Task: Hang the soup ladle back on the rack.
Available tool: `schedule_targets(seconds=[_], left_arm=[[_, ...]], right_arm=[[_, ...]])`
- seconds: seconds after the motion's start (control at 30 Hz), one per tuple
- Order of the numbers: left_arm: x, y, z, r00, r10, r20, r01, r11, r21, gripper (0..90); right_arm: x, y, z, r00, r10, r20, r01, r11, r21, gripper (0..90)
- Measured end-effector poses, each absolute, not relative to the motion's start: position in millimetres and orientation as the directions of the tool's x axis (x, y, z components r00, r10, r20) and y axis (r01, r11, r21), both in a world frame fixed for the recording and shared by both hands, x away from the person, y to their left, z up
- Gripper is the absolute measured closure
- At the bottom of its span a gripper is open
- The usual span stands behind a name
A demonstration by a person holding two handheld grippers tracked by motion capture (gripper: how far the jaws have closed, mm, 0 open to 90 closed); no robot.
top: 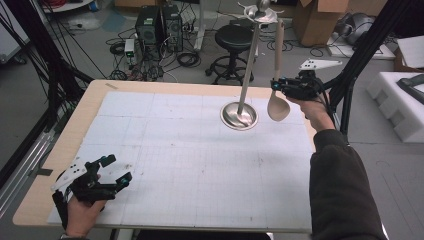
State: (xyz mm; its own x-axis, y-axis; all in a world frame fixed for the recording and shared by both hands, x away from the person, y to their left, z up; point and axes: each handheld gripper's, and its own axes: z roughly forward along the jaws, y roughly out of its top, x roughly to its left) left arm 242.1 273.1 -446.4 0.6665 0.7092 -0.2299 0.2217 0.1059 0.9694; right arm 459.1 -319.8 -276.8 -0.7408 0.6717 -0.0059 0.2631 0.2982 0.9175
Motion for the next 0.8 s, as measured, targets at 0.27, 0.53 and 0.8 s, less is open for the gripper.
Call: schedule_targets(seconds=[0.27,0.53,0.8], left_arm=[[242,274,-446,0.665,0.710,-0.233,0.221,0.111,0.969,1.7],[244,271,-446,0.669,0.707,-0.231,0.219,0.109,0.970,1.8],[246,270,-446,0.667,0.707,-0.234,0.215,0.117,0.970,1.7]], right_arm=[[451,-328,-269,-0.725,0.689,-0.016,0.221,0.254,0.942,58.9],[427,-328,-266,-0.745,0.667,-0.014,0.179,0.220,0.959,36.7],[406,-317,-268,-0.806,0.592,-0.026,0.152,0.249,0.957,14.1]])
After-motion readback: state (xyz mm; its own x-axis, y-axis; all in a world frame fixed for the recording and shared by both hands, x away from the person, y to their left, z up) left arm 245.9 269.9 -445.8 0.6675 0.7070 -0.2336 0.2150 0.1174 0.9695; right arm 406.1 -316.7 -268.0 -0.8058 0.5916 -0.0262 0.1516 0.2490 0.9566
